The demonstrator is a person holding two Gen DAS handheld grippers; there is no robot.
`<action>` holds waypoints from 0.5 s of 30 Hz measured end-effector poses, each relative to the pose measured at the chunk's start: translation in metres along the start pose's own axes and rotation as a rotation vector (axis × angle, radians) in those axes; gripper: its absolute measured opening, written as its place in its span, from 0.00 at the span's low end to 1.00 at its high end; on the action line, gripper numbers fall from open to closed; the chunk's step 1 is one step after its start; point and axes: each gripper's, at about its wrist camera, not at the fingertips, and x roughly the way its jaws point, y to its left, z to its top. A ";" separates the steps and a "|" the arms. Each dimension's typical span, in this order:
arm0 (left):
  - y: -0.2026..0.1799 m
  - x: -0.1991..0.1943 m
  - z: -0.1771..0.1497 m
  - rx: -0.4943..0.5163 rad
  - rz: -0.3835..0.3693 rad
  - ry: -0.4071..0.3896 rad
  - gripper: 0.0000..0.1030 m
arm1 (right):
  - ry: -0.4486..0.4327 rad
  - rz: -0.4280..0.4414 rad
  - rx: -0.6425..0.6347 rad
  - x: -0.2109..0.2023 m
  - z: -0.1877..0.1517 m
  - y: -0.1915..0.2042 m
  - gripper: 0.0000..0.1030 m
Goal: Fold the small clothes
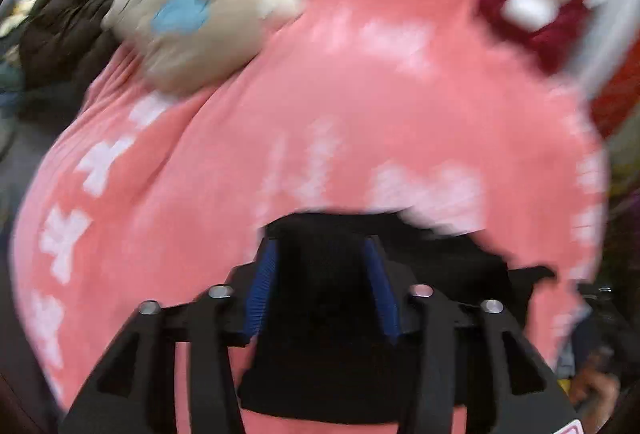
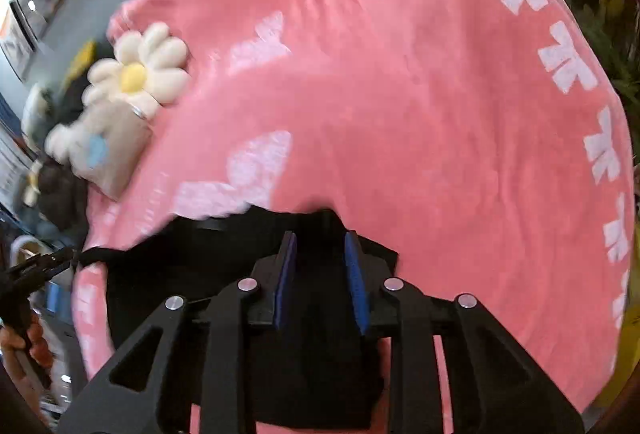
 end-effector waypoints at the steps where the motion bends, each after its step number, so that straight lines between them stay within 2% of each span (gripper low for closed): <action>1: 0.006 0.015 -0.004 -0.015 -0.003 0.047 0.43 | -0.001 0.014 -0.001 -0.001 -0.005 0.001 0.24; 2: 0.012 0.019 -0.010 -0.031 -0.031 0.056 0.43 | 0.000 0.026 -0.011 -0.002 -0.013 0.002 0.24; 4: 0.020 0.014 -0.024 -0.054 -0.075 0.023 0.44 | 0.008 0.023 -0.061 -0.005 -0.032 0.004 0.25; 5: 0.022 0.011 -0.031 -0.041 -0.091 0.011 0.46 | 0.018 0.023 -0.086 -0.002 -0.039 0.006 0.25; 6: 0.022 0.010 -0.037 -0.019 -0.097 0.007 0.53 | 0.036 0.012 -0.105 0.003 -0.045 0.005 0.25; 7: 0.020 0.010 -0.042 0.008 -0.084 0.010 0.56 | 0.051 0.010 -0.106 0.007 -0.047 0.004 0.25; 9: 0.016 0.012 -0.051 0.040 -0.089 0.011 0.56 | 0.081 0.015 -0.076 0.025 -0.046 -0.002 0.26; 11: 0.008 0.014 -0.053 0.056 -0.096 0.028 0.56 | 0.138 0.029 -0.024 0.041 -0.047 -0.010 0.34; 13: 0.002 0.017 -0.060 0.057 -0.128 0.060 0.56 | 0.169 0.052 0.018 0.052 -0.053 -0.015 0.34; 14: -0.001 0.017 -0.063 0.053 -0.139 0.068 0.56 | 0.173 0.070 0.024 0.053 -0.056 -0.015 0.32; 15: -0.003 0.018 -0.067 0.051 -0.149 0.076 0.56 | 0.165 0.080 0.019 0.050 -0.060 -0.013 0.18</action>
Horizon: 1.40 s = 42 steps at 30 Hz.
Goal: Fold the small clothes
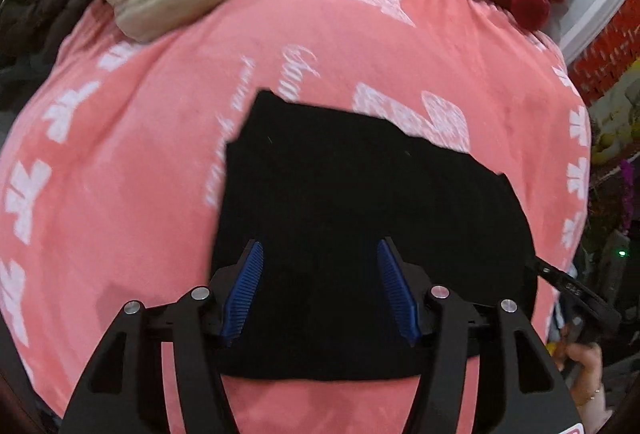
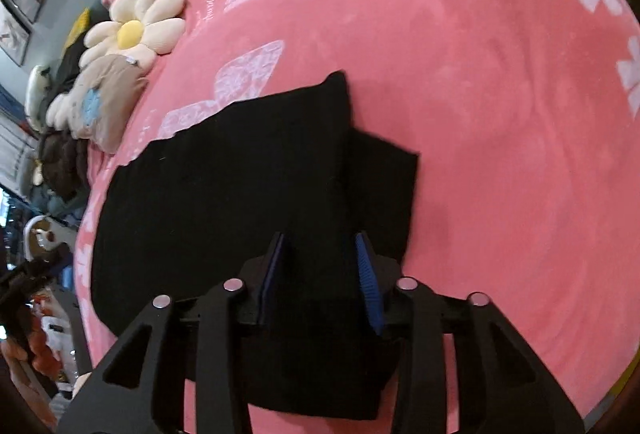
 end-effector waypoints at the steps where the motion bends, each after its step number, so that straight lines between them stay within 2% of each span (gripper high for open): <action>1: -0.002 0.002 -0.005 0.002 -0.006 0.015 0.56 | -0.009 -0.010 -0.006 -0.006 -0.003 0.002 0.02; 5: -0.008 0.007 -0.022 0.018 -0.027 0.053 0.56 | -0.091 -0.002 0.042 -0.036 -0.011 -0.008 0.02; 6: -0.010 0.009 -0.026 0.026 -0.019 0.057 0.56 | -0.080 -0.034 0.023 -0.031 -0.014 -0.008 0.02; 8: -0.013 0.013 -0.033 0.029 -0.011 0.070 0.58 | -0.018 -0.162 -0.034 -0.012 -0.020 -0.006 0.03; 9: -0.014 0.015 -0.036 0.030 -0.007 0.078 0.59 | -0.021 -0.171 -0.029 -0.013 -0.021 -0.003 0.03; 12: -0.020 0.015 -0.043 0.045 0.023 0.096 0.59 | -0.126 -0.164 -0.035 -0.039 -0.016 0.019 0.06; 15: -0.026 0.011 -0.048 0.074 0.056 0.078 0.62 | -0.161 -0.132 -0.107 -0.045 -0.001 0.046 0.05; 17: -0.028 0.011 -0.050 0.079 0.075 0.074 0.65 | -0.115 -0.155 -0.154 -0.025 0.004 0.052 0.05; 18: -0.029 0.013 -0.051 0.082 0.091 0.079 0.66 | -0.037 -0.197 -0.151 -0.001 0.004 0.043 0.05; 20: -0.030 0.017 -0.054 0.085 0.117 0.101 0.65 | 0.055 -0.230 -0.102 0.026 -0.001 0.021 0.05; 23: -0.031 0.017 -0.056 0.094 0.122 0.109 0.66 | -0.016 -0.197 -0.047 -0.001 -0.007 0.017 0.06; 25: -0.032 0.016 -0.059 0.113 0.133 0.105 0.66 | -0.064 -0.145 -0.042 -0.024 -0.015 0.026 0.06; 26: -0.034 0.017 -0.061 0.127 0.143 0.105 0.65 | -0.063 -0.135 -0.055 -0.026 -0.021 0.031 0.06; 30: -0.040 0.022 -0.067 0.170 0.194 0.116 0.66 | 0.065 -0.190 -0.123 0.008 -0.050 0.027 0.03; 35: -0.036 0.020 -0.070 0.135 0.190 0.118 0.66 | -0.029 -0.132 -0.094 -0.032 -0.050 0.044 0.07; 37: -0.032 0.019 -0.070 0.109 0.179 0.118 0.66 | -0.036 -0.147 -0.126 -0.035 -0.058 0.050 0.07; 38: -0.030 0.020 -0.070 0.100 0.178 0.124 0.66 | -0.031 -0.160 -0.139 -0.034 -0.061 0.051 0.07; 40: -0.030 0.021 -0.071 0.099 0.178 0.132 0.66 | 0.035 -0.221 -0.153 -0.015 -0.073 0.040 0.06; 42: -0.032 0.021 -0.073 0.109 0.192 0.132 0.66 | 0.072 -0.211 -0.118 -0.005 -0.081 0.025 0.05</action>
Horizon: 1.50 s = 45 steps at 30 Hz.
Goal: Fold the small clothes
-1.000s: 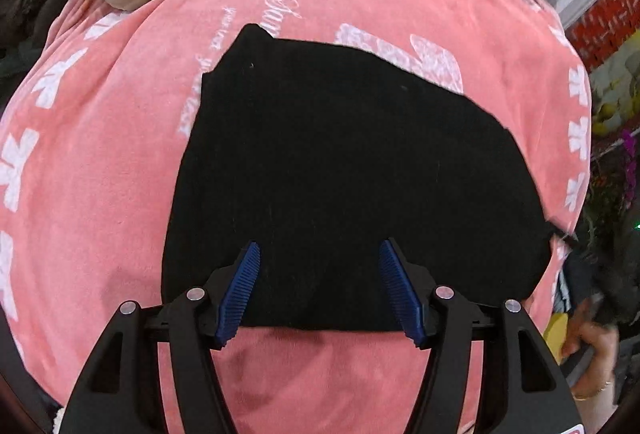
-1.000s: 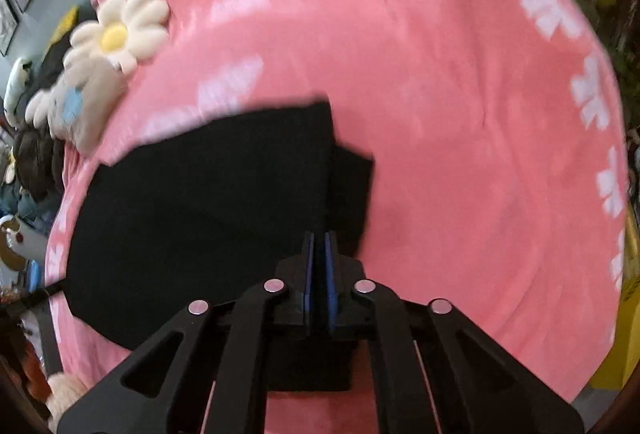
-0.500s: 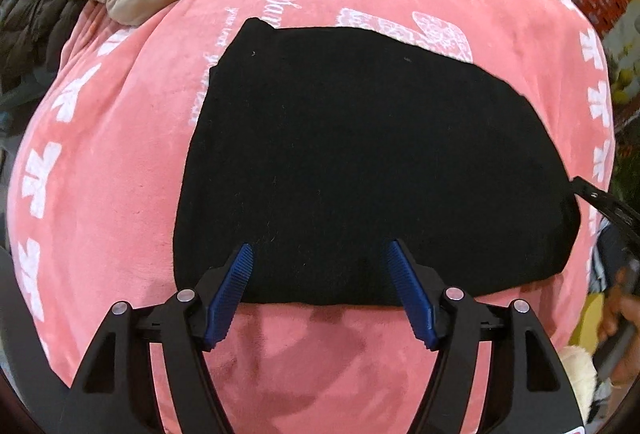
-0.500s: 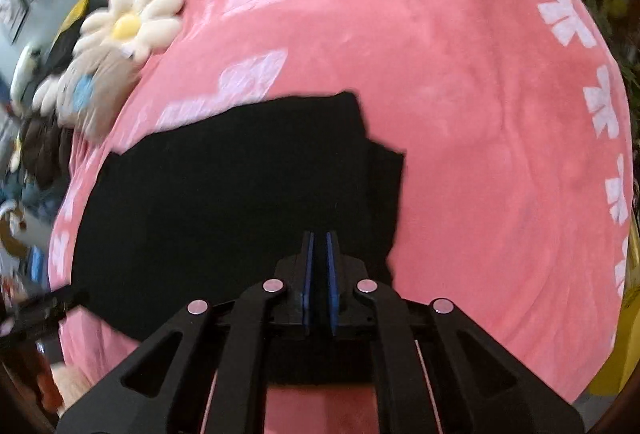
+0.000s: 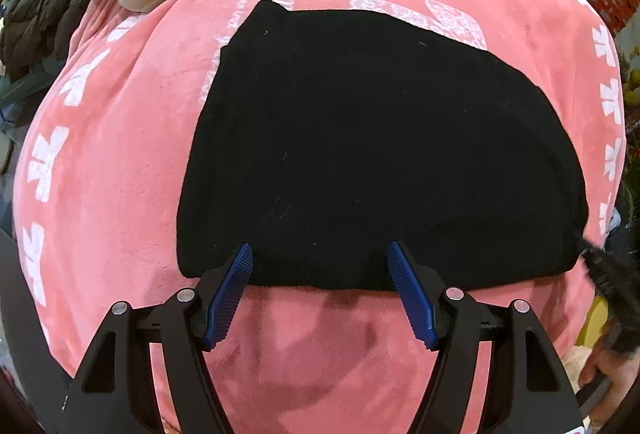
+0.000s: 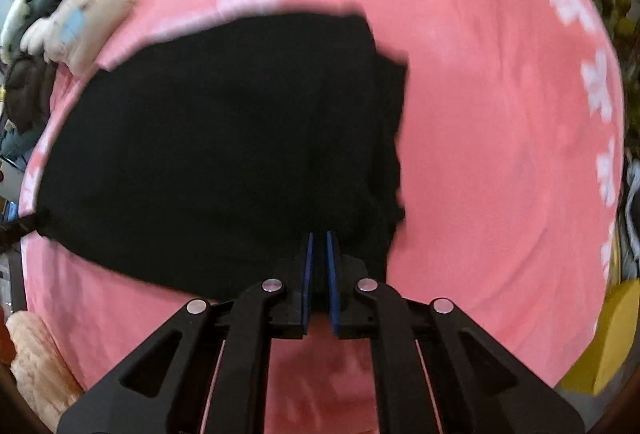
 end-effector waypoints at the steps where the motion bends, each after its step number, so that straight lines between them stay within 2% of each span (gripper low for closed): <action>1: 0.000 -0.001 -0.002 0.007 0.010 0.000 0.66 | -0.022 0.009 0.022 -0.008 -0.002 -0.004 0.06; 2: 0.001 -0.002 -0.003 0.010 0.015 0.000 0.66 | -0.040 0.014 0.038 -0.017 -0.005 -0.008 0.07; 3: 0.003 -0.004 -0.005 0.011 0.017 -0.003 0.70 | -0.070 0.020 0.062 -0.028 -0.005 -0.012 0.21; 4: 0.007 -0.006 -0.007 0.005 0.007 -0.009 0.75 | -0.090 0.022 0.085 -0.035 -0.007 -0.016 0.51; 5: 0.014 -0.008 -0.008 -0.012 -0.022 -0.019 0.77 | -0.102 0.019 0.107 -0.038 -0.008 -0.021 0.64; 6: 0.025 -0.009 -0.011 -0.049 -0.070 -0.030 0.81 | -0.101 0.019 0.113 -0.038 -0.009 -0.023 0.71; 9: 0.056 -0.005 -0.017 -0.192 -0.160 -0.034 0.82 | -0.052 0.063 0.141 -0.022 -0.010 -0.029 0.70; 11: 0.085 0.001 -0.023 -0.341 -0.241 -0.048 0.82 | -0.034 0.104 0.175 -0.015 -0.014 -0.032 0.70; 12: 0.100 0.008 -0.027 -0.429 -0.282 -0.041 0.82 | -0.023 0.127 0.197 -0.008 -0.016 -0.033 0.70; 15: 0.124 0.029 -0.035 -0.601 -0.396 0.003 0.82 | -0.007 0.185 0.257 0.002 -0.017 -0.035 0.71; 16: 0.128 0.035 -0.037 -0.651 -0.435 0.001 0.83 | -0.023 0.190 0.248 0.002 -0.015 -0.031 0.62; 17: 0.129 0.033 -0.036 -0.664 -0.456 -0.042 0.83 | -0.030 0.200 0.238 0.002 -0.013 -0.029 0.50; 18: 0.128 0.032 -0.033 -0.651 -0.488 -0.072 0.73 | -0.024 0.220 0.241 0.001 -0.009 -0.028 0.14; 19: 0.123 0.032 -0.028 -0.622 -0.533 -0.075 0.26 | -0.010 0.273 0.268 0.000 -0.005 -0.029 0.11; 20: 0.118 0.035 -0.023 -0.597 -0.557 -0.038 0.06 | -0.023 0.287 0.269 -0.007 0.001 -0.030 0.10; 21: 0.114 0.032 -0.018 -0.590 -0.554 -0.027 0.05 | -0.038 0.284 0.249 -0.016 0.004 -0.029 0.10; 24: 0.111 -0.004 -0.015 -0.549 -0.551 -0.068 0.05 | -0.077 0.289 0.164 -0.062 0.009 -0.025 0.09; 26: 0.113 -0.025 -0.019 -0.523 -0.539 -0.072 0.05 | -0.066 0.259 0.118 -0.076 0.001 -0.027 0.09; 27: 0.114 -0.028 -0.023 -0.521 -0.535 -0.056 0.05 | -0.040 0.233 0.099 -0.074 -0.009 -0.030 0.10; 29: 0.108 -0.019 -0.038 -0.511 -0.520 0.024 0.05 | 0.044 0.186 0.092 -0.050 -0.029 -0.036 0.12; 30: 0.103 -0.008 -0.047 -0.493 -0.483 0.066 0.06 | 0.106 0.147 0.088 -0.031 -0.041 -0.040 0.14; 31: 0.098 0.004 -0.053 -0.472 -0.440 0.100 0.07 | 0.140 0.098 0.077 -0.019 -0.049 -0.041 0.21; 32: 0.095 0.013 -0.058 -0.472 -0.412 0.118 0.08 | 0.130 0.088 0.091 -0.016 -0.053 -0.044 0.24; 34: 0.097 0.009 -0.058 -0.505 -0.407 0.081 0.12 | 0.061 0.062 0.131 -0.037 -0.049 -0.044 0.25; 35: 0.099 0.002 -0.058 -0.516 -0.398 0.051 0.14 | 0.011 0.027 0.124 -0.051 -0.045 -0.041 0.25; 36: 0.100 -0.008 -0.054 -0.510 -0.355 0.013 0.28 | -0.049 0.008 0.096 -0.069 -0.039 -0.034 0.25; 37: 0.099 -0.014 -0.050 -0.504 -0.315 -0.006 0.46 | -0.084 0.009 0.074 -0.079 -0.034 -0.028 0.25; 39: 0.102 -0.018 -0.043 -0.500 -0.259 -0.047 0.61 | -0.126 0.043 0.020 -0.090 -0.022 -0.010 0.24; 42: 0.105 -0.001 -0.033 -0.533 -0.288 -0.002 0.62 | -0.107 0.052 -0.037 -0.066 -0.009 0.010 0.24; 45: 0.117 0.017 -0.038 -0.602 -0.313 0.039 0.62 | -0.001 0.015 -0.011 -0.016 -0.005 0.013 0.23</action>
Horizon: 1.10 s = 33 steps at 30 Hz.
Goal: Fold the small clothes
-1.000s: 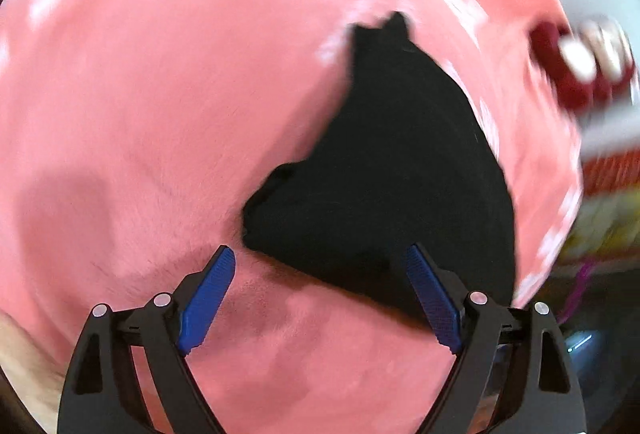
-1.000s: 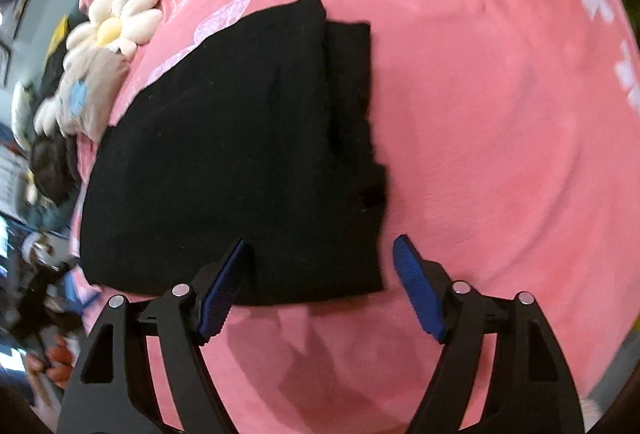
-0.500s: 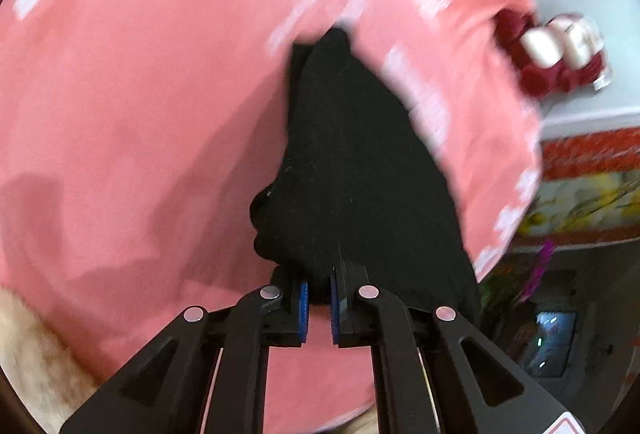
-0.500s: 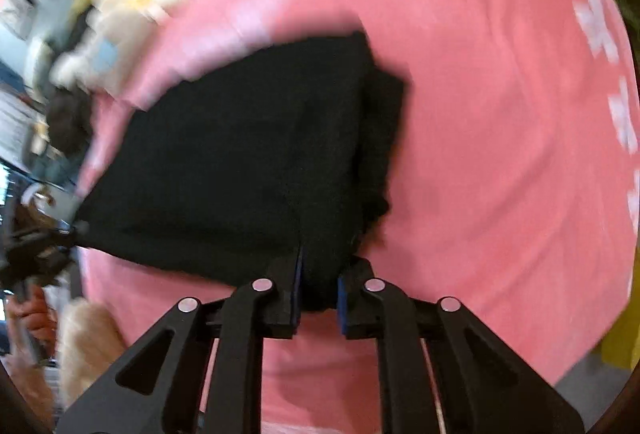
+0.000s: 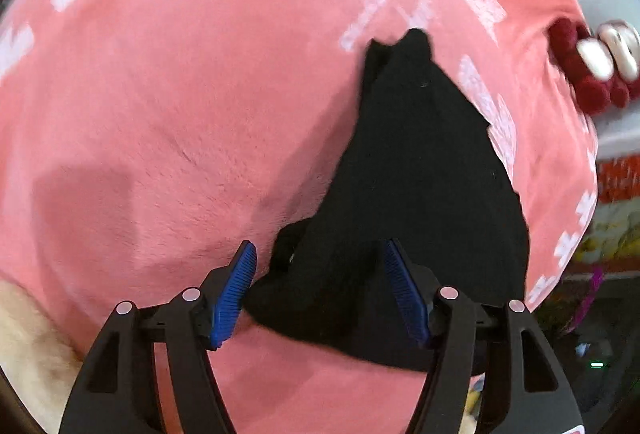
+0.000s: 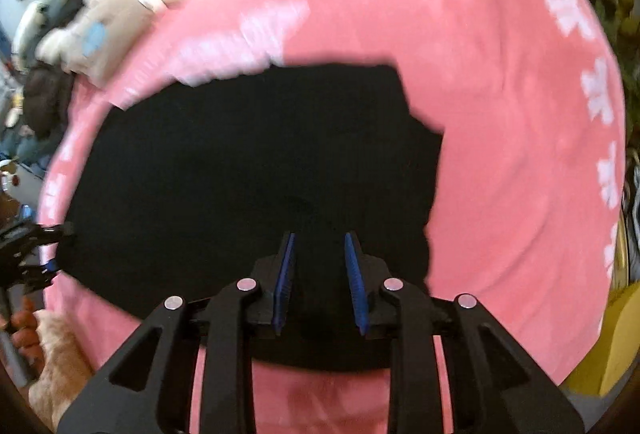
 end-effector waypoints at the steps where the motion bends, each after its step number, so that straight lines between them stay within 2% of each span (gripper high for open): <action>1: 0.008 0.006 0.001 -0.069 -0.020 0.015 0.60 | 0.035 -0.018 0.000 0.014 -0.001 0.002 0.22; 3: 0.014 0.004 0.001 -0.112 -0.038 -0.010 0.59 | 0.016 -0.049 -0.007 0.010 0.001 0.005 0.24; 4: 0.010 0.004 0.002 -0.095 -0.023 -0.007 0.54 | 0.009 -0.045 0.000 0.004 0.005 0.009 0.25; 5: 0.008 0.001 0.001 -0.071 -0.014 -0.014 0.48 | -0.026 -0.007 0.019 -0.007 0.008 0.013 0.25; 6: 0.004 0.000 0.001 -0.037 -0.012 -0.017 0.37 | -0.060 0.041 0.018 -0.017 0.013 0.020 0.25; 7: 0.001 0.001 0.000 -0.017 -0.013 -0.012 0.27 | -0.078 0.037 -0.006 -0.022 0.017 0.027 0.24; 9: -0.002 0.004 0.000 0.001 -0.029 -0.005 0.14 | -0.105 -0.004 -0.061 -0.021 0.028 0.040 0.24; 10: -0.001 0.003 0.000 -0.005 -0.046 -0.005 0.12 | -0.090 -0.032 -0.066 -0.010 0.032 0.039 0.26; 12: -0.001 -0.001 0.002 -0.024 -0.063 -0.020 0.11 | 0.015 -0.087 -0.045 0.026 0.036 0.027 0.28; 13: -0.001 -0.003 0.003 -0.031 -0.073 -0.025 0.11 | 0.026 -0.065 -0.028 0.033 0.035 0.022 0.29; 16: -0.007 -0.012 0.004 -0.019 -0.084 -0.036 0.11 | -0.026 -0.030 0.032 0.009 0.036 0.016 0.30; 17: -0.009 -0.014 0.005 -0.003 -0.079 -0.039 0.11 | -0.057 -0.015 0.052 -0.004 0.032 0.013 0.32; 18: -0.014 -0.016 0.005 0.020 -0.076 -0.041 0.11 | -0.068 -0.009 0.059 -0.012 0.028 0.012 0.41; 19: -0.022 -0.019 0.004 0.053 -0.072 -0.044 0.11 | -0.080 -0.006 0.064 -0.020 0.022 0.009 0.46; 21: -0.044 -0.030 -0.001 0.149 -0.074 -0.065 0.10 | -0.103 0.000 0.065 -0.033 0.010 0.004 0.46; 24: -0.108 -0.056 -0.023 0.361 -0.075 -0.134 0.08 | -0.106 -0.006 0.098 -0.049 -0.008 -0.018 0.46; 27: -0.173 -0.072 -0.053 0.546 -0.123 -0.151 0.06 | -0.097 -0.021 0.159 -0.058 -0.021 -0.041 0.46; 29: -0.215 -0.074 -0.079 0.653 -0.162 -0.142 0.05 | -0.108 -0.012 0.197 -0.065 -0.027 -0.055 0.46; 30: -0.237 -0.071 -0.097 0.709 -0.207 -0.120 0.00 | -0.115 -0.009 0.210 -0.069 -0.030 -0.064 0.46; 31: -0.255 -0.065 -0.111 0.752 -0.233 -0.094 0.00 | -0.117 -0.007 0.220 -0.072 -0.033 -0.071 0.46; 33: -0.287 -0.043 -0.151 0.848 -0.238 -0.027 0.00 | -0.125 0.008 0.249 -0.076 -0.038 -0.085 0.46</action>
